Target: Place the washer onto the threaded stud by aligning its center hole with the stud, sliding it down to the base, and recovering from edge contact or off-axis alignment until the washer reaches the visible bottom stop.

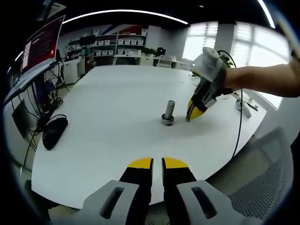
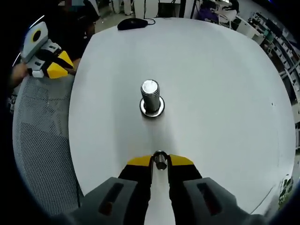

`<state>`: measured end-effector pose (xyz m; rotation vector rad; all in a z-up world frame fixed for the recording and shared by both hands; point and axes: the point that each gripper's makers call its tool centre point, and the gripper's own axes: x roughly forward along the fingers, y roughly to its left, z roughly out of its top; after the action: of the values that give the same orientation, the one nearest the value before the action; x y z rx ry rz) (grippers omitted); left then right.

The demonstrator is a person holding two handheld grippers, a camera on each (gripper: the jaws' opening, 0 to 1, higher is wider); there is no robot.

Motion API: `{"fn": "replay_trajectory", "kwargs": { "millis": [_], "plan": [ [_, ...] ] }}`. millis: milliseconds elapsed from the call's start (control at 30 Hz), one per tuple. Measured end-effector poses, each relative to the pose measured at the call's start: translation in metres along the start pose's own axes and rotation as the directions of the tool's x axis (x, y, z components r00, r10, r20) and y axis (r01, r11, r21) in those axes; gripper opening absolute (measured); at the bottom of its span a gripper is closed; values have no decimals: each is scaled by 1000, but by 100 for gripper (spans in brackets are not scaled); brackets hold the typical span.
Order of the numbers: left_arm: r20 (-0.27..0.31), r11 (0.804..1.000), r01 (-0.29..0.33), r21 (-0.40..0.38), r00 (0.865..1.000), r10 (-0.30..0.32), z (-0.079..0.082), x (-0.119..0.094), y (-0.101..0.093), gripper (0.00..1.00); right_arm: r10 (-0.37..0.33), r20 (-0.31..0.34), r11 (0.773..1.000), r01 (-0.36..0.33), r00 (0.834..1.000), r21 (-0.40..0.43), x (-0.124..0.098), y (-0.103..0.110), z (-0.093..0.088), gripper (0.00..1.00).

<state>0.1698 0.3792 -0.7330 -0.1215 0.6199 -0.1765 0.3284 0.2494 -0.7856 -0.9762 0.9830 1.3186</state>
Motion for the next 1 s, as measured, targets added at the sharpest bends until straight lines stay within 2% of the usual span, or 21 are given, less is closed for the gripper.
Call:
{"fn": "replay_trajectory", "kwargs": {
  "millis": [167,267,567,667,800,1000],
  "plan": [
    [-3,1000,-2,0,1000,2,0,0,1,5,5,0,1000,-5,1000,1,1,1,-2,17],
    [0,1000,-3,-2,1000,3,0,0,1,5,-7,7,1000,7,1000,16,-2,-3,-5,23],
    [-6,1000,-3,0,1000,3,-1,0,1,5,-22,37,997,20,999,71,-11,-7,-18,23],
    [-10,1000,-3,1,1000,3,-2,0,0,5,-30,45,993,25,999,114,-14,-12,-26,23],
    [-6,1000,1,1,1000,-1,-1,0,0,5,-28,38,988,22,999,156,-14,-19,-38,23],
    [-1,1000,2,1,1000,-2,0,0,0,5,-42,18,988,39,999,152,-12,-30,-45,23]
  ]
}}
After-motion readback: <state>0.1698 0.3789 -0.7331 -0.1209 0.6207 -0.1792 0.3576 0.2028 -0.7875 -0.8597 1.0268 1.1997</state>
